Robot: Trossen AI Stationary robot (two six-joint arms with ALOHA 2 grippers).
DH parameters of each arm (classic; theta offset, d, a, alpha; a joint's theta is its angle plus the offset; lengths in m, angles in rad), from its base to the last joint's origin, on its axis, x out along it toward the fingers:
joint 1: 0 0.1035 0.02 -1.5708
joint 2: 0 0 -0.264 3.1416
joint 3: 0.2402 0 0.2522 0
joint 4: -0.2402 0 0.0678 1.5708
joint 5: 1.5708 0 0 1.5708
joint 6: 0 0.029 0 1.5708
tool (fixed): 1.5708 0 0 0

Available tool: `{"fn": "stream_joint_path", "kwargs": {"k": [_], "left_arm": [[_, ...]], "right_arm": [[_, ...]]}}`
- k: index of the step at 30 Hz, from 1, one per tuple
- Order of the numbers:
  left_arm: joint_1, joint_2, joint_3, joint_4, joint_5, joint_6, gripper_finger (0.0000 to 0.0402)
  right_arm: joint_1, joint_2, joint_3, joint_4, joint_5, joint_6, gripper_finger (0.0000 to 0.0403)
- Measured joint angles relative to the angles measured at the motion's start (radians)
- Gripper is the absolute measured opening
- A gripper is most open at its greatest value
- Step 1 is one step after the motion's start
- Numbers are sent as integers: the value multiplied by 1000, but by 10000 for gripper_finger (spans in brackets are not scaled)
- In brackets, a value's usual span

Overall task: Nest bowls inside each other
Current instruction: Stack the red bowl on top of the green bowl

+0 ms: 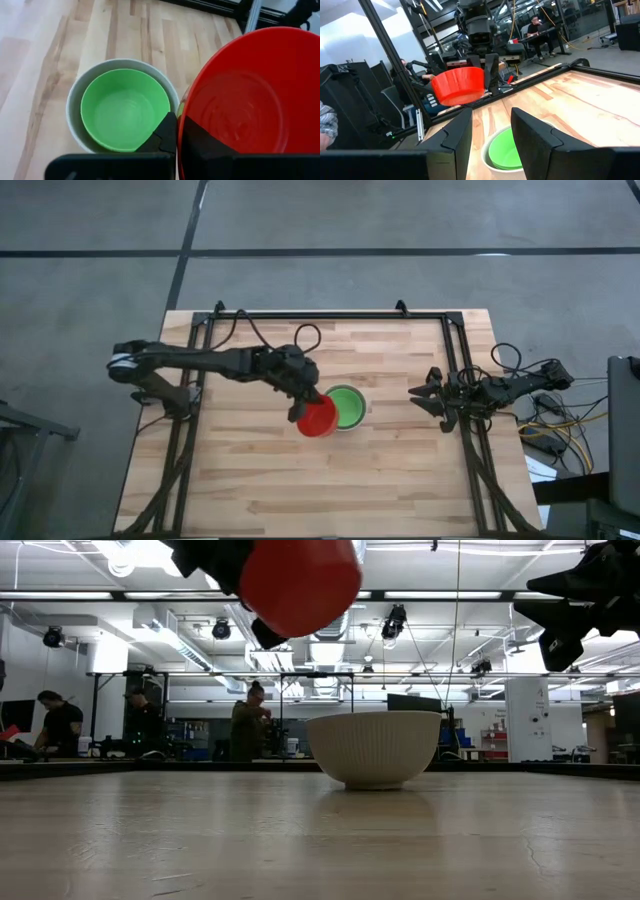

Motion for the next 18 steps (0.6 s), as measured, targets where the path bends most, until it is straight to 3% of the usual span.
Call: {"fn": "stream_joint_path", "kwargs": {"k": [7, 18], "left_arm": [[7, 98, 106, -3, -98, -106, 5], [11, 208, 216, -154, -228, -245, 5]], "right_arm": [[0, 0, 0, 0, 0, 0, 132], [0, 0, 0, -1, 0, 0, 132]]}}
